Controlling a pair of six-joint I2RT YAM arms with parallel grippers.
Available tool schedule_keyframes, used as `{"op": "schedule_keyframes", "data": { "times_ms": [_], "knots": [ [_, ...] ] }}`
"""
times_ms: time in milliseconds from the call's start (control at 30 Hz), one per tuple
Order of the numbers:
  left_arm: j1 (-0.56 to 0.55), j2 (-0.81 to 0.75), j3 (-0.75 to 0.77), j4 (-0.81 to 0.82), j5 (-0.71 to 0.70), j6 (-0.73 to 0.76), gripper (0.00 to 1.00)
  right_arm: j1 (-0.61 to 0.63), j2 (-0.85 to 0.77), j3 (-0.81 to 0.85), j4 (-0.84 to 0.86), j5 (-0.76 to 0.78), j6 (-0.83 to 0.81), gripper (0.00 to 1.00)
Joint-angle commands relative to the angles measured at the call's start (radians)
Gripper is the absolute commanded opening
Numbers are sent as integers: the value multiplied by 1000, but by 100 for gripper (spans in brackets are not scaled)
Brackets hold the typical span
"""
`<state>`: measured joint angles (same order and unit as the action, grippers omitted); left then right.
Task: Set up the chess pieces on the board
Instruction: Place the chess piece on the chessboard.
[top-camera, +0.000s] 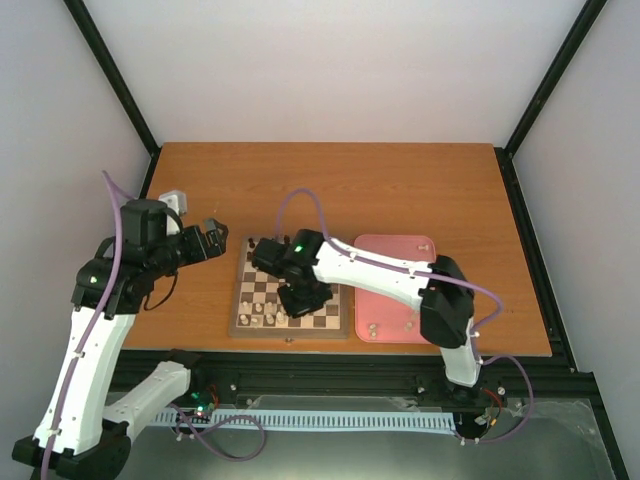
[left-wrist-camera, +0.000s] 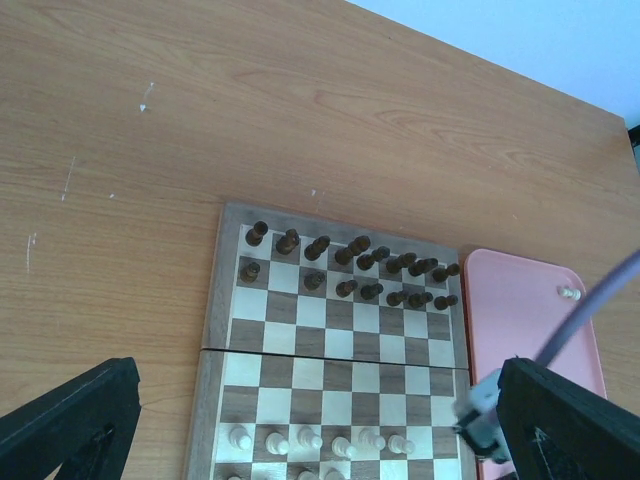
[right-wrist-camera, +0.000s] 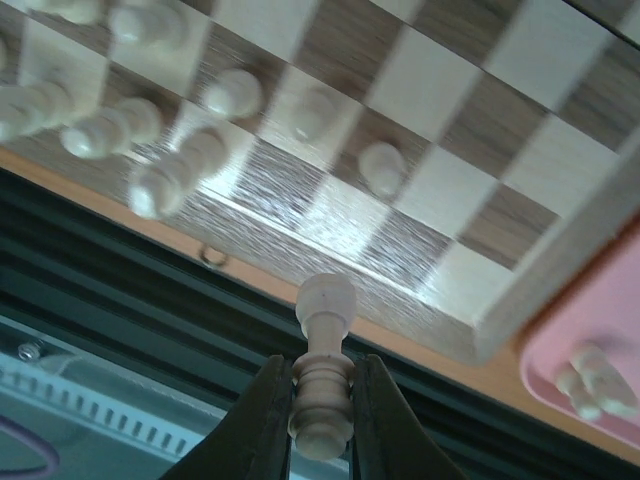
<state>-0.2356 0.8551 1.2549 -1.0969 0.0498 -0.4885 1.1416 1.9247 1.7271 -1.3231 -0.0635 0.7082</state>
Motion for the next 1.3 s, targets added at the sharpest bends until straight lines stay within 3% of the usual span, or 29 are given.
{"op": "schedule_keyframes", "data": {
  "times_ms": [0, 467, 1267],
  "knots": [
    [7, -16, 27, -10, 6, 24, 100, 36, 84, 116, -32, -3, -41, 3],
    [6, -32, 20, -19, 0, 27, 100, 35, 210, 168, 13, 6, -86, 3],
    [7, -41, 10, -17, -7, 28, 100, 21, 234, 106, 64, 30, -95, 3]
  ]
}}
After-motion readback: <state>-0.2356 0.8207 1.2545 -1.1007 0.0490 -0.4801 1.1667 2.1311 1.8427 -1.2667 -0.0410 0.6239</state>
